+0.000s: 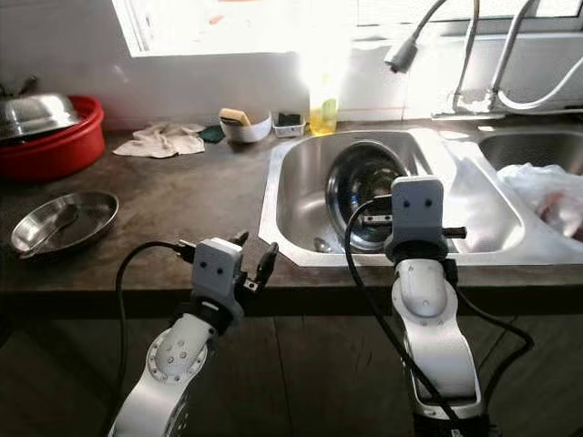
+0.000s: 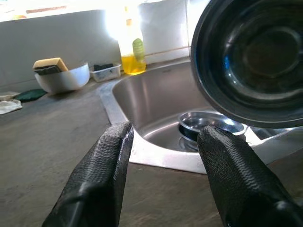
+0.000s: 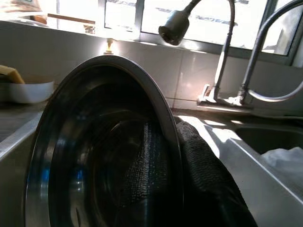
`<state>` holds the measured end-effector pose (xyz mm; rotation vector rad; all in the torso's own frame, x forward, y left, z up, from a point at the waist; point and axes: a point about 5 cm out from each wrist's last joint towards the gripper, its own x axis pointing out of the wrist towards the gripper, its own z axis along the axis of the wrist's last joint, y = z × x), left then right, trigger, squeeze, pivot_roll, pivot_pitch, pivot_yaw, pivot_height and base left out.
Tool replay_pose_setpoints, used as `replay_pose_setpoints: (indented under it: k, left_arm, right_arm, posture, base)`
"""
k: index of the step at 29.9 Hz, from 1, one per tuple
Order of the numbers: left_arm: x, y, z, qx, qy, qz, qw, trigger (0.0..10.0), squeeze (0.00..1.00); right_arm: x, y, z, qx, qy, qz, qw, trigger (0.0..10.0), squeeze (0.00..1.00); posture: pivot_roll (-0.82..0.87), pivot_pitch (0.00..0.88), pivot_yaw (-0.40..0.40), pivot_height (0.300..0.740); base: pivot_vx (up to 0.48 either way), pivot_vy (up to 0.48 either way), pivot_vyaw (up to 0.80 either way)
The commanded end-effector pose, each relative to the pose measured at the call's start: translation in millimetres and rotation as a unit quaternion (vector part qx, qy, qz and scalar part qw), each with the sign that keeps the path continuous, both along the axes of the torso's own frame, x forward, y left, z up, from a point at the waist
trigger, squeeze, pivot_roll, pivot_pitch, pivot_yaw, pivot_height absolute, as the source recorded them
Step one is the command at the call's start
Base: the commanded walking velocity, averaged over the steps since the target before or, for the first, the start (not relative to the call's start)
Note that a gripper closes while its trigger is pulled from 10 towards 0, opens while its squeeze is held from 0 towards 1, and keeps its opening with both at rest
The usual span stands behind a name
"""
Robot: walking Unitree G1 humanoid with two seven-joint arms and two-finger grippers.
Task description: Kitchen organization
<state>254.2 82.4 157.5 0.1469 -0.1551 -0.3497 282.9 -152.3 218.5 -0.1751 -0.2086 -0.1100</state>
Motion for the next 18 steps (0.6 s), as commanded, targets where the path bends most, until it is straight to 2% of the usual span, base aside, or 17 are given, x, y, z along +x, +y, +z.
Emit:
replay_pose_setpoints:
  k: [1,18]
  left_arm:
    - [-0.8,2.1,2.3,0.001,-0.006,0.007,1.0,10.0,0.0]
    - [-1.4,0.9,-0.5,0.01,-0.004,0.002,1.0,10.0,0.0]
  right_arm:
    - [2.6,-0.3,5.8,0.005,-0.006,0.004,1.0,10.0,0.0]
    - [9.4,-7.0,12.1,0.002,-0.011,0.011,1.0,10.0,0.0]
  posture:
    - [0.03,0.023,0.001,0.74]
    - [0.03,0.025,0.003,0.74]
  base:
    - [0.292,-0.379,0.0]
    - [0.302,-0.37,0.0]
